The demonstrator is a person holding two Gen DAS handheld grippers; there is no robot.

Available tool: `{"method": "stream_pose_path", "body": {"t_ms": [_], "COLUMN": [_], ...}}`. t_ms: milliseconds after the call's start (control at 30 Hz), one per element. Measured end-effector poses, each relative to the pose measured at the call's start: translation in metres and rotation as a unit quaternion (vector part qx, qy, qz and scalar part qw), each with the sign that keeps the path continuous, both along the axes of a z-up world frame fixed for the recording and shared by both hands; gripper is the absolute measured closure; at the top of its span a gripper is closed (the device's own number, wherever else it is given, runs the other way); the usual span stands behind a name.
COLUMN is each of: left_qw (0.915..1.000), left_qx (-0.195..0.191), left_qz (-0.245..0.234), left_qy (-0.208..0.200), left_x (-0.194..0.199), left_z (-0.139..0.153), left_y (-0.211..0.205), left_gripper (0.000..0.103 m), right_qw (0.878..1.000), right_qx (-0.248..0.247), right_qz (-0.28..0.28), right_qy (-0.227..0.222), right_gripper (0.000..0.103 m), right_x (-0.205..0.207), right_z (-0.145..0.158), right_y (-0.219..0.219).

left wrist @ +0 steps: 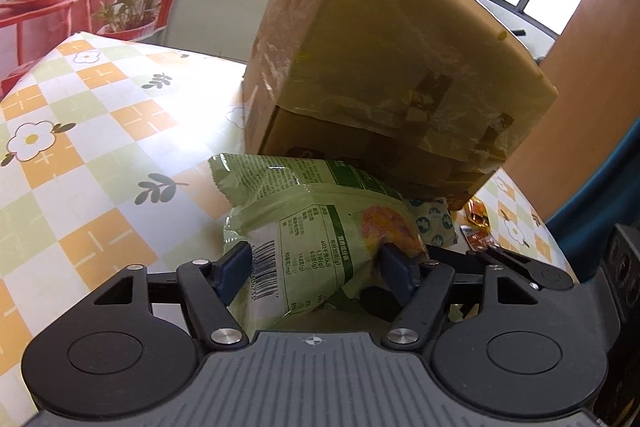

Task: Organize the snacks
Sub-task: 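Grasp the green rice-cracker bag with the left tool while the right tool grips it too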

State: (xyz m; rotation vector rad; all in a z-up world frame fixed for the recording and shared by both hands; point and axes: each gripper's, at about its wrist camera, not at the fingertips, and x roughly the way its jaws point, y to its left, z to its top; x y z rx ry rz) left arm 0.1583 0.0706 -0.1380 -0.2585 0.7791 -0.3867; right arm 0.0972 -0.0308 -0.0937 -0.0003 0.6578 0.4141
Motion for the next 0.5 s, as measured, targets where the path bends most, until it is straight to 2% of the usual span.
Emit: {"method": "stream_pose_path", "body": {"t_ms": [67, 233, 300, 367, 500], "left_qw": [0.9999, 0.9999, 0.9999, 0.9999, 0.9996], "left_qx": [0.002, -0.004, -0.011, -0.008, 0.017], "left_qz": [0.011, 0.012, 0.011, 0.003, -0.002], "left_qy": [0.003, -0.004, -0.003, -0.011, -0.021], "left_x": [0.0, 0.002, 0.003, -0.001, -0.013], "left_z": [0.0, -0.004, -0.003, 0.0, 0.003], "left_y": [0.003, 0.001, 0.0, -0.003, -0.012], "left_gripper": [0.019, 0.017, 0.022, 0.034, 0.038], "right_qw": [1.0, 1.0, 1.0, 1.0, 1.0], "right_qx": [-0.009, -0.009, -0.007, -0.002, 0.006], "right_qz": [-0.002, -0.006, -0.01, -0.014, -0.019], "right_qy": [-0.007, -0.005, -0.006, -0.006, -0.004], "right_gripper": [0.031, 0.034, 0.036, 0.04, 0.046], "right_x": [-0.001, -0.001, 0.0, -0.001, -0.004], "right_z": [0.0, -0.001, -0.002, -0.002, 0.0], "right_y": [0.003, 0.001, 0.0, -0.001, -0.003]}}
